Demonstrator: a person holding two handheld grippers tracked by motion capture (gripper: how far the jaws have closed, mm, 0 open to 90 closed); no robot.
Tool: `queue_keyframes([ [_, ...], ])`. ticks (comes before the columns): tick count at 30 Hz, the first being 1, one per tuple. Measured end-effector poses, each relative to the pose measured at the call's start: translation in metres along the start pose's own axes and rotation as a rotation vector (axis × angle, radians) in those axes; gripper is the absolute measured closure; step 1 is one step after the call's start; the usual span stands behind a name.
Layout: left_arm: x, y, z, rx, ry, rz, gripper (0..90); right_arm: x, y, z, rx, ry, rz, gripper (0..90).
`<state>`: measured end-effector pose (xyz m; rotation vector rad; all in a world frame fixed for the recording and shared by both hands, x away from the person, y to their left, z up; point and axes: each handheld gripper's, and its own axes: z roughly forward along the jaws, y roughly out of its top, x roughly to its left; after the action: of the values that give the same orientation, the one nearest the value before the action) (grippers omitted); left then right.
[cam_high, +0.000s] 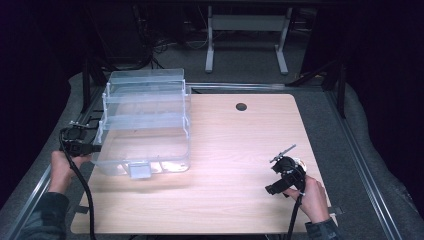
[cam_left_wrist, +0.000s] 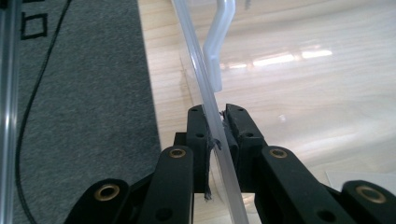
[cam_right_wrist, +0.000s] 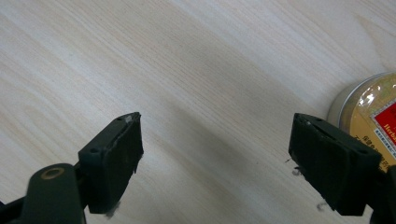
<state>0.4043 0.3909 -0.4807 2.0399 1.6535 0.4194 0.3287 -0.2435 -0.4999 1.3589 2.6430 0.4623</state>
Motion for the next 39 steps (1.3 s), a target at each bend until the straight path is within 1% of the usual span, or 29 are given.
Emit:
queue_keyframes([
  [2, -0.001, 0.000, 0.000, 0.001, -0.007, 0.003, 80.0, 0.000, 0.000, 0.000, 0.000, 0.003, 0.000, 17.2],
  [3, -0.003, 0.000, 0.001, -0.001, -0.020, 0.005, 80.0, -0.001, 0.000, -0.001, 0.000, -0.001, -0.001, 17.2],
  [9, -0.011, 0.002, 0.002, 0.005, -0.031, 0.027, 79.3, -0.001, -0.001, 0.000, 0.004, -0.003, 0.001, 17.1],
  [13, -0.020, 0.003, 0.002, 0.009, -0.041, 0.046, 78.9, -0.002, -0.003, 0.002, 0.007, 0.003, 0.006, 17.0],
  [17, -0.024, 0.003, 0.003, 0.009, -0.050, 0.042, 78.9, -0.002, -0.004, 0.001, 0.003, 0.002, 0.006, 16.8],
  [18, -0.027, 0.003, 0.003, 0.012, -0.052, 0.050, 78.8, -0.003, -0.004, 0.001, 0.000, 0.002, 0.010, 16.2],
  [19, -0.029, 0.003, 0.003, 0.012, -0.054, 0.050, 78.7, -0.003, -0.004, 0.001, -0.008, 0.000, 0.012, 16.2],
  [21, -0.030, 0.003, 0.003, 0.015, -0.057, 0.056, 78.6, -0.004, -0.005, 0.001, -0.005, -0.009, 0.017, 16.1],
  [22, -0.034, 0.004, 0.004, 0.016, -0.059, 0.061, 78.5, -0.005, -0.006, 0.001, -0.012, 0.013, 0.021, 16.1],
  [23, -0.034, 0.004, 0.004, 0.016, -0.059, 0.061, 78.3, -0.005, -0.006, 0.001, -0.012, 0.013, 0.021, 16.1],
  [24, -0.038, 0.004, 0.004, 0.025, -0.063, 0.067, 78.2, -0.006, -0.007, 0.002, -0.013, 0.011, 0.022, 15.9],
  [25, -0.038, 0.004, 0.004, 0.025, -0.063, 0.067, 78.0, -0.006, -0.007, 0.002, -0.013, 0.011, 0.022, 15.9],
  [27, -0.041, 0.006, 0.004, 0.034, -0.069, 0.077, 77.9, -0.006, -0.007, 0.000, -0.010, 0.000, 0.027, 15.6],
  [28, -0.046, 0.006, 0.004, 0.039, -0.074, 0.087, 77.7, -0.007, -0.008, -0.001, -0.008, -0.004, 0.027, 15.1],
  [29, -0.046, 0.006, 0.004, 0.039, -0.074, 0.087, 77.5, -0.007, -0.008, -0.001, -0.008, -0.004, 0.027, 15.1],
  [30, -0.047, 0.007, 0.005, 0.041, -0.077, 0.094, 77.5, -0.007, -0.008, -0.001, -0.017, 0.004, 0.034, 14.1],
  [31, -0.049, 0.007, 0.005, 0.041, -0.080, 0.098, 77.3, -0.009, -0.009, -0.002, -0.028, 0.019, 0.031, 13.7],
  [32, -0.052, 0.007, 0.005, 0.042, -0.081, 0.101, 77.2, -0.008, -0.009, -0.003, -0.023, -0.010, 0.032, 13.1],
  [33, -0.054, 0.007, 0.005, 0.045, -0.084, 0.107, 77.0, -0.010, -0.010, -0.003, -0.039, 0.016, 0.037, 11.7],
  [34, -0.057, 0.008, 0.006, 0.045, -0.087, 0.111, 76.8, -0.011, -0.010, -0.003, -0.044, 0.031, 0.038, 8.9],
  [35, -0.062, 0.009, 0.006, 0.049, -0.088, 0.125, 76.6, -0.011, -0.011, -0.004, -0.042, -0.010, 0.040, 5.2],
  [37, -0.064, 0.009, 0.006, 0.051, -0.092, 0.129, 76.4, -0.011, -0.011, -0.005, -0.043, -0.017, 0.041, 4.4],
  [38, -0.069, 0.010, 0.007, 0.061, -0.102, 0.137, 76.0, -0.013, -0.013, -0.006, -0.062, 0.002, 0.045, 3.2],
  [39, -0.069, 0.010, 0.007, 0.061, -0.102, 0.137, 75.8, -0.013, -0.013, -0.007, -0.059, -0.012, 0.051, 2.0],
])
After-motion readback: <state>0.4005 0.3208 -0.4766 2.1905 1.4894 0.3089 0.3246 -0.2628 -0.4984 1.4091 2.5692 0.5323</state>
